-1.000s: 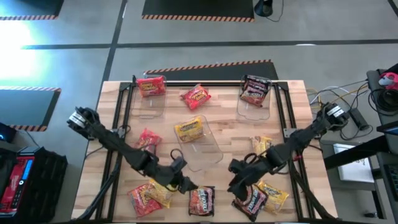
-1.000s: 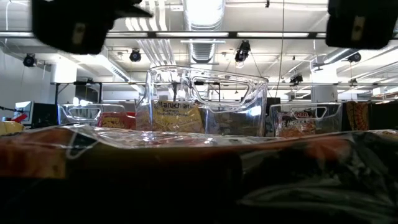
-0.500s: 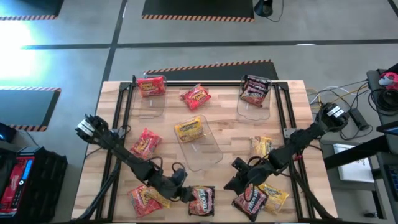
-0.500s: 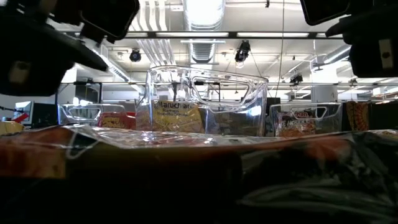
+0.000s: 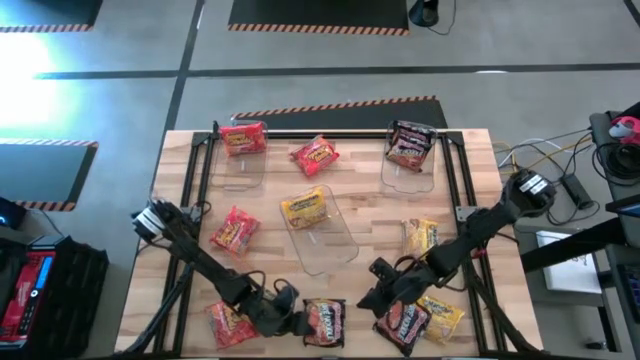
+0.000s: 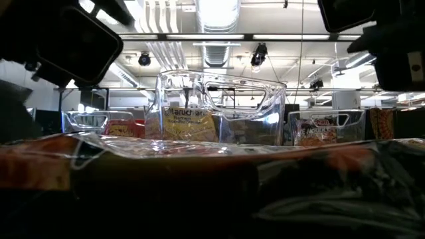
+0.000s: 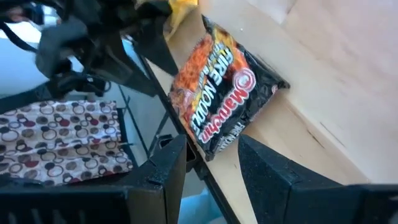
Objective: Sort Maruchan noodles
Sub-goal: Put the left black noodle pack into the top right transparent bin
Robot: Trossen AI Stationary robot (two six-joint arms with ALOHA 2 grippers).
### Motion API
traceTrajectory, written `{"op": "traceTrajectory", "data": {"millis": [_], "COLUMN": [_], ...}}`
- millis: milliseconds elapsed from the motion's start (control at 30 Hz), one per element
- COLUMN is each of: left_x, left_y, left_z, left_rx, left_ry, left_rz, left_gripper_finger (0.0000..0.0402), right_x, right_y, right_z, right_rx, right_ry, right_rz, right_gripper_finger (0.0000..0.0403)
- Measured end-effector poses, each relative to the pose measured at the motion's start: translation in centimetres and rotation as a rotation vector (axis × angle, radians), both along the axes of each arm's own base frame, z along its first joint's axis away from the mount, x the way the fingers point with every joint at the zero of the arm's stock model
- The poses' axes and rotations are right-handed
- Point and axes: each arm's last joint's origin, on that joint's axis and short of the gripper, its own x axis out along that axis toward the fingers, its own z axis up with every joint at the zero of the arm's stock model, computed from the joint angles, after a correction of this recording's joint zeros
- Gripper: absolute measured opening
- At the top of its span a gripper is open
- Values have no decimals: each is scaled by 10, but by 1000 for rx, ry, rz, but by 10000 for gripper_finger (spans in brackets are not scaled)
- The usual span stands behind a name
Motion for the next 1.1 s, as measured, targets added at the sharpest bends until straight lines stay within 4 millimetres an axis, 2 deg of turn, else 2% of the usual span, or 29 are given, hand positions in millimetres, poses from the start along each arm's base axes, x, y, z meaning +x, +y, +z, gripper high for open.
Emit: {"op": "traceTrajectory", "data": {"millis": [267,533,733,933,1100], "left_x": [1,8,21,43,57], "left_y": [1,0,-4,-21,-29], "left_z": [-6,0,8,-6,-9], "left_rx": [24,115,139,126,110], "left_ry": [36,155,155,171,156], "left_rz": [78,106,97,76,77], "left_gripper_finger": [241,241,241,241,241], "right_x": [8,19,30,30,28], "right_y": [9,23,33,34,35], "right_z": [-15,-27,-34,-36,-39], "right_rx": [4,37,30,14,13], "right_ry": [35,59,77,74,91], "right_rz": [29,95,156,171,188], "right_gripper_finger": [134,134,134,134,134]}}
